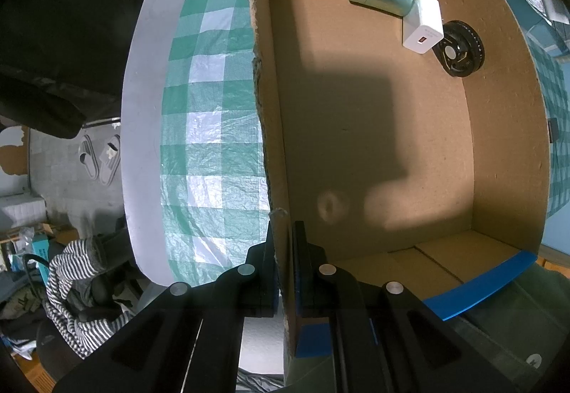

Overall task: Organize rigid objects
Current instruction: 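Carry the white rectangular charger over the box with the right gripper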

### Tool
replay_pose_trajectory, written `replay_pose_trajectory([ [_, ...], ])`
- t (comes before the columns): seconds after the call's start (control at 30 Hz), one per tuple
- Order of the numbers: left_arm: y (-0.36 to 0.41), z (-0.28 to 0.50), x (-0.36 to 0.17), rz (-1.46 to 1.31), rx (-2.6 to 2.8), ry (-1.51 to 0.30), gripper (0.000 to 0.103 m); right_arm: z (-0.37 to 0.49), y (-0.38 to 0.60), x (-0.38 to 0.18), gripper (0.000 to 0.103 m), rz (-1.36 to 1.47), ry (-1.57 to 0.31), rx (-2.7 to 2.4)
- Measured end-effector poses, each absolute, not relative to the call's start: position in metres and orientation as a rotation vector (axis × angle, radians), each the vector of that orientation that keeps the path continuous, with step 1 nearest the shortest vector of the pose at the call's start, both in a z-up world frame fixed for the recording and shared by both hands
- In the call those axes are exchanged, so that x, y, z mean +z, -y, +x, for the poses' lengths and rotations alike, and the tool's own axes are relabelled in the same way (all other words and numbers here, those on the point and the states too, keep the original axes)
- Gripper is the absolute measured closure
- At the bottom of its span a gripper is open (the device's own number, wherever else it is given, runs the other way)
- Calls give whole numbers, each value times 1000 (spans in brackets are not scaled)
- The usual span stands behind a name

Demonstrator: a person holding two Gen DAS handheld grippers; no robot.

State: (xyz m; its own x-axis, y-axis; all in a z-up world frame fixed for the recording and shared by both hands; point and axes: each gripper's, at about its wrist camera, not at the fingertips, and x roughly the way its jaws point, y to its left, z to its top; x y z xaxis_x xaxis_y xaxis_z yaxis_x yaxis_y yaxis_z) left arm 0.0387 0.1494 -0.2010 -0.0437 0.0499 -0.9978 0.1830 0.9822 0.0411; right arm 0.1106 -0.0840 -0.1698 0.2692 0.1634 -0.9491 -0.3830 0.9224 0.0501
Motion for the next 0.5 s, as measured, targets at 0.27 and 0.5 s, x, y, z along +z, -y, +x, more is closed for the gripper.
replay_pose_trajectory([
  [0.27,-151,38,-202,176,-108,-1611,97,102,38,-174,52,-315,-1252,471],
  [0.5,-151,38,-202,176,-108,-1612,97,93,2,-193,52,-428,-1274,537],
])
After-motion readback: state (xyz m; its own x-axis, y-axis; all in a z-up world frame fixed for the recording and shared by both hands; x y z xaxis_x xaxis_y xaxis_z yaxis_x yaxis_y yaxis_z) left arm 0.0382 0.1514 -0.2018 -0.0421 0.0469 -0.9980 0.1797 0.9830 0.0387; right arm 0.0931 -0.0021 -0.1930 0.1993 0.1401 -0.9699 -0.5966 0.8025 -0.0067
